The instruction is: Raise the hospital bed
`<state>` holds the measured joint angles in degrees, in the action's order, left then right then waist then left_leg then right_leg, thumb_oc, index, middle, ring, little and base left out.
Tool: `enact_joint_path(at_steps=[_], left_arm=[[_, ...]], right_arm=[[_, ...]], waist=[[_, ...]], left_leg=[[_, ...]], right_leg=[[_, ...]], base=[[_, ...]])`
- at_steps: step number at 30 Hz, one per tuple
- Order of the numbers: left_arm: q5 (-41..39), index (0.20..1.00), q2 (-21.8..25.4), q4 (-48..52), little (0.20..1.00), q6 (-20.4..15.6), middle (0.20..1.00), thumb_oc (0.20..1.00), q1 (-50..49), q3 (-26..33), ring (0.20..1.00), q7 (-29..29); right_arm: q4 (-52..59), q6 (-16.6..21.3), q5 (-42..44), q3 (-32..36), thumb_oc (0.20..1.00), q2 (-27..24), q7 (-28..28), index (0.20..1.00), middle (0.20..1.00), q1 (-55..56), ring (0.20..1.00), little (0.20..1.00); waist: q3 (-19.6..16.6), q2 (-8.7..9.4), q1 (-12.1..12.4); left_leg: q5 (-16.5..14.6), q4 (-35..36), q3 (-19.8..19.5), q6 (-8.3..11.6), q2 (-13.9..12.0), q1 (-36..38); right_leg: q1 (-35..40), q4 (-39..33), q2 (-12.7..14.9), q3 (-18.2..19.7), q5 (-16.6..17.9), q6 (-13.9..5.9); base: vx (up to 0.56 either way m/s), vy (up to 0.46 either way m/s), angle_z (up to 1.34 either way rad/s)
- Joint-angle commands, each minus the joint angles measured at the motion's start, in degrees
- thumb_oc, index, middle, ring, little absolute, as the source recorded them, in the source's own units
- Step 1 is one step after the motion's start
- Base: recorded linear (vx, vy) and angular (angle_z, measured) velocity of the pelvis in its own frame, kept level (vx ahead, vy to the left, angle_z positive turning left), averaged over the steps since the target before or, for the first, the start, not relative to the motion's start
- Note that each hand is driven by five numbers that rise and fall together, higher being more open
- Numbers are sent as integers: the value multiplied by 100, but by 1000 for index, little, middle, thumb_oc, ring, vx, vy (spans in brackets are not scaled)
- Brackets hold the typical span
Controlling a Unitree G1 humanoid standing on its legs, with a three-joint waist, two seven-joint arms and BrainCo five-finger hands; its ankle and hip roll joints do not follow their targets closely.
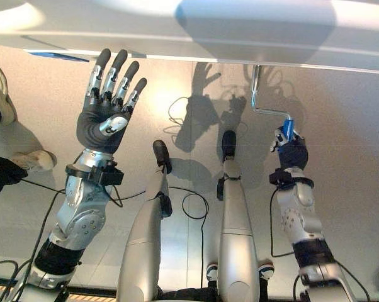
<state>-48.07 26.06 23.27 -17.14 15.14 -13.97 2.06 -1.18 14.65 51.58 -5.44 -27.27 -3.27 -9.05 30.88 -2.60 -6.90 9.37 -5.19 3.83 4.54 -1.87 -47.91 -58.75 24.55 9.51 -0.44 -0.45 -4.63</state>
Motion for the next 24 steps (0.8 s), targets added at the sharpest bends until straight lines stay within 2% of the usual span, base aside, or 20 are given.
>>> enact_joint_path(at_steps=[1,7,12,15,19,21,24], left_arm=[[136,1000,285,400,1000,-153,1000,1000,-109,121,1000,-196],[91,1000,420,527,1000,-111,1000,1000,-231,43,1000,-255],[63,1000,425,439,1000,-116,1000,1000,-199,-95,1000,-267],[-1,1000,402,341,1000,-138,1000,1000,-63,-138,1000,-223],[-77,1000,216,166,1000,-128,1000,1000,42,-264,1000,-179],[-42,1000,-46,-79,1000,-121,1000,1000,152,-446,1000,-105],[-11,1000,-151,-131,1000,-103,1000,1000,142,-457,1000,-22]], right_arm=[[547,751,581,734,200,-301,401,200,200,202,200,200],[1439,436,1004,-142,200,-513,919,200,200,-5,200,200],[1604,234,1137,-746,200,-577,1021,200,200,-351,200,200],[1420,117,1154,-1393,200,-259,928,200,200,-930,200,200],[1227,17,1242,-1794,200,-13,973,200,200,-1315,200,200],[874,-53,1213,-2073,200,217,879,200,200,-1753,200,200],[697,-89,1204,-2252,200,405,801,200,200,-2080,200,200]], waist=[[-109,198,-108],[-109,272,7],[-109,274,122],[-109,326,255],[-109,328,376],[-109,254,506],[-109,156,594]], left_leg=[[-665,-601,-156,-11,48,119],[-643,-626,-242,-32,68,167],[-635,-647,-303,-41,91,177],[-649,-687,-356,-53,116,184],[-648,-723,-400,-74,147,178],[-650,-723,-439,-91,180,190],[-659,-735,-468,-112,225,149]], right_leg=[[508,-972,-222,-358,541,-457],[729,-1007,-160,-484,564,-459],[833,-1015,-101,-558,550,-458],[930,-1046,-60,-610,540,-446],[994,-1059,-23,-643,537,-440],[1049,-1075,41,-710,533,-439],[1037,-1072,86,-752,525,-431]], base=[[0,12,5],[9,17,9],[16,4,8],[24,-10,3],[27,25,5],[29,57,3],[19,54,7]])
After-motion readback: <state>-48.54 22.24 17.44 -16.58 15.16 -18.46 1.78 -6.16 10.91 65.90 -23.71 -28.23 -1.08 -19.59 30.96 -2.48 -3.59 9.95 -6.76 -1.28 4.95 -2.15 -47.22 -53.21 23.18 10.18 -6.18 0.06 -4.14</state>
